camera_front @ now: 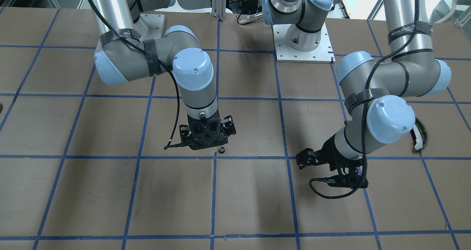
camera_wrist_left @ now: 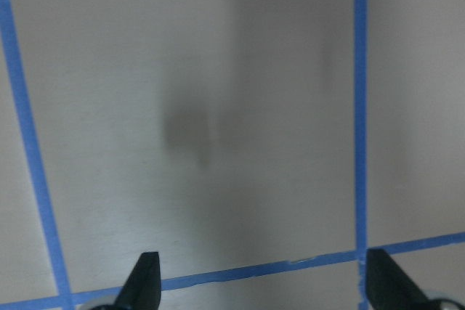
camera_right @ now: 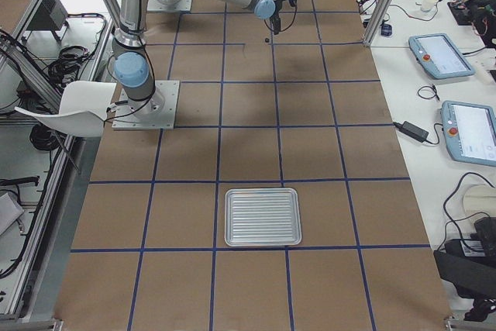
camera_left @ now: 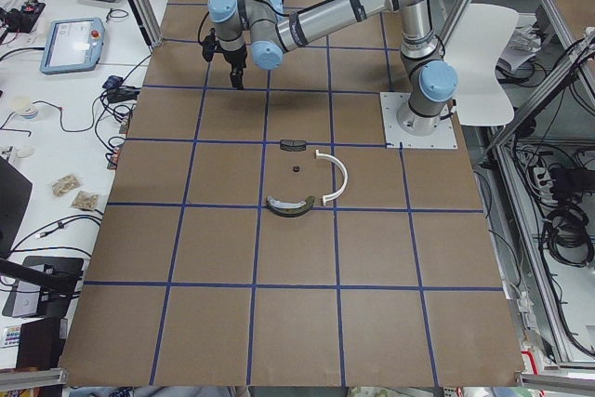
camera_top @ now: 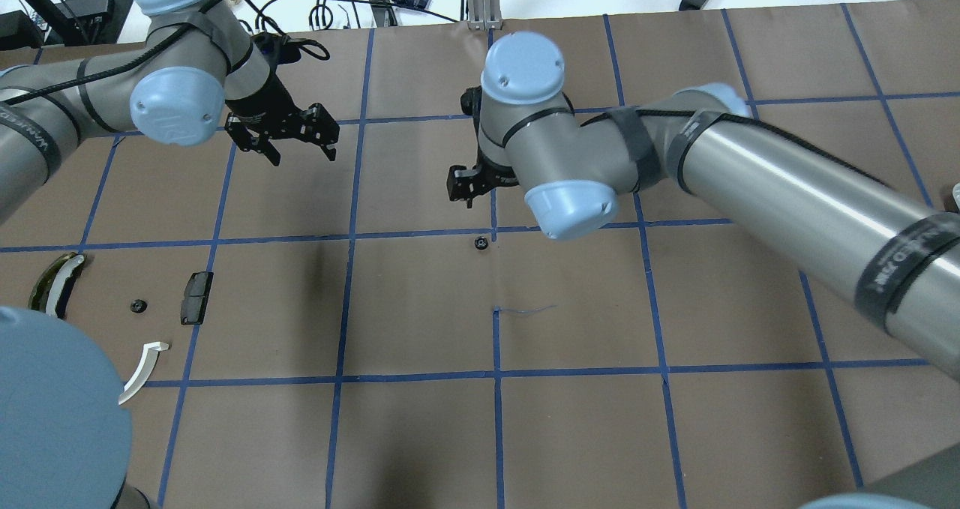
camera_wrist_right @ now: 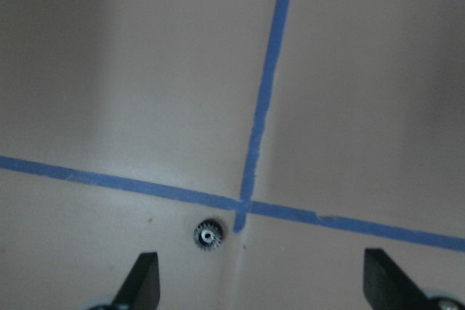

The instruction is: Place bearing gear from tray to pile

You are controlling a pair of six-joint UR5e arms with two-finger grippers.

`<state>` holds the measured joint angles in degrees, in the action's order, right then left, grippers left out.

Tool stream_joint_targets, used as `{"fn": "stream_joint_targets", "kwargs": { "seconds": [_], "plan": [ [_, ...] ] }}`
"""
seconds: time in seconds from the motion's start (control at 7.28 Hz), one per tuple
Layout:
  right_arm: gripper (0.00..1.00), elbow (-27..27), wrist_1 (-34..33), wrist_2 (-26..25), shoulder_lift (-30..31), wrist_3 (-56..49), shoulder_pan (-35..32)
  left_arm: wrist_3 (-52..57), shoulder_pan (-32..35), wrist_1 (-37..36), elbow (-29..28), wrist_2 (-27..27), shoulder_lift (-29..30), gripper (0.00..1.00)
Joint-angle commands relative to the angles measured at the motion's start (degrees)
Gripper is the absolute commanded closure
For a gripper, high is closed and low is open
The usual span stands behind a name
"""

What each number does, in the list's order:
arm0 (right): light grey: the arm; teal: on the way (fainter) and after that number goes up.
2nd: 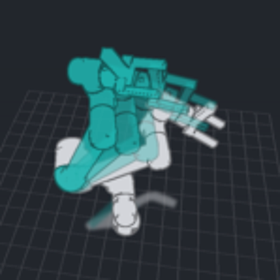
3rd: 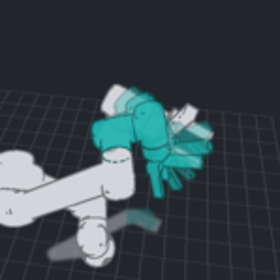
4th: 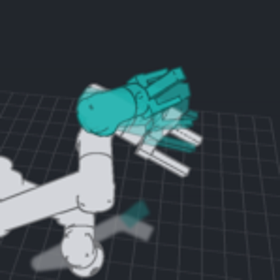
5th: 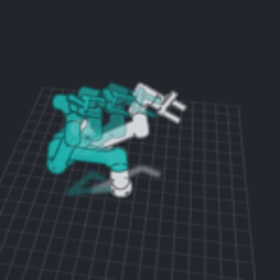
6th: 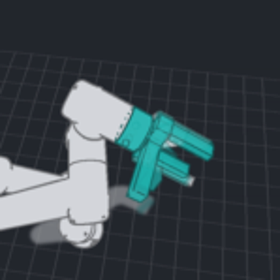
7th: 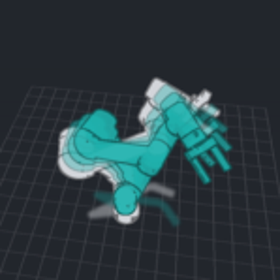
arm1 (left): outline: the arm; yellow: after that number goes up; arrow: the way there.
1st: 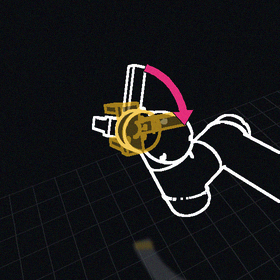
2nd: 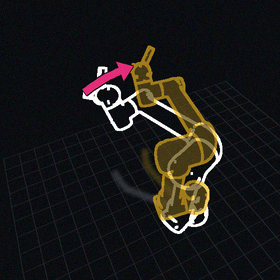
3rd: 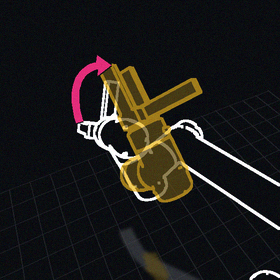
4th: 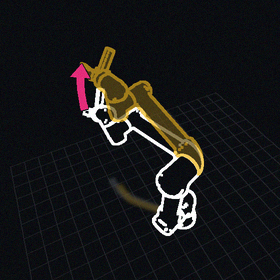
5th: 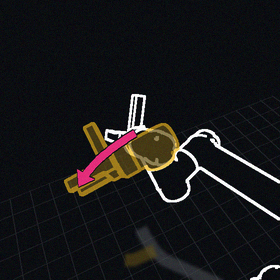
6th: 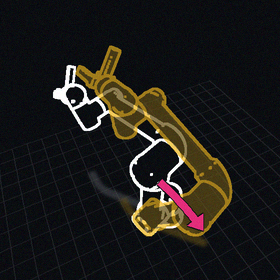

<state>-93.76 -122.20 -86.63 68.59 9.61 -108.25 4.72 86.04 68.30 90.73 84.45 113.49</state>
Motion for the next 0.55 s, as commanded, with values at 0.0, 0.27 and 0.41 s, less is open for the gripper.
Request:
{"fn": "stream_joint_targets", "kwargs": {
  "seconds": [0.0,0.27,0.41],
  "plan": [
    [0.0,11.26,23.56,-0.9,8.0,-2.66,7.22,-12.65,8.67,0.07,0.24,0.45,-1.42,0.0],
    [0.0,13.08,34.73,-2.13,16.71,-2.06,10.86,-26.78,18.06,-0.53,-0.11,0.37,0.06,0.0],
    [0.0,11.42,34.75,-2.14,17.18,-2.4,11.65,-31.39,22.2,-5.76,0.58,0.89,1.11,0.0]
  ]
}}
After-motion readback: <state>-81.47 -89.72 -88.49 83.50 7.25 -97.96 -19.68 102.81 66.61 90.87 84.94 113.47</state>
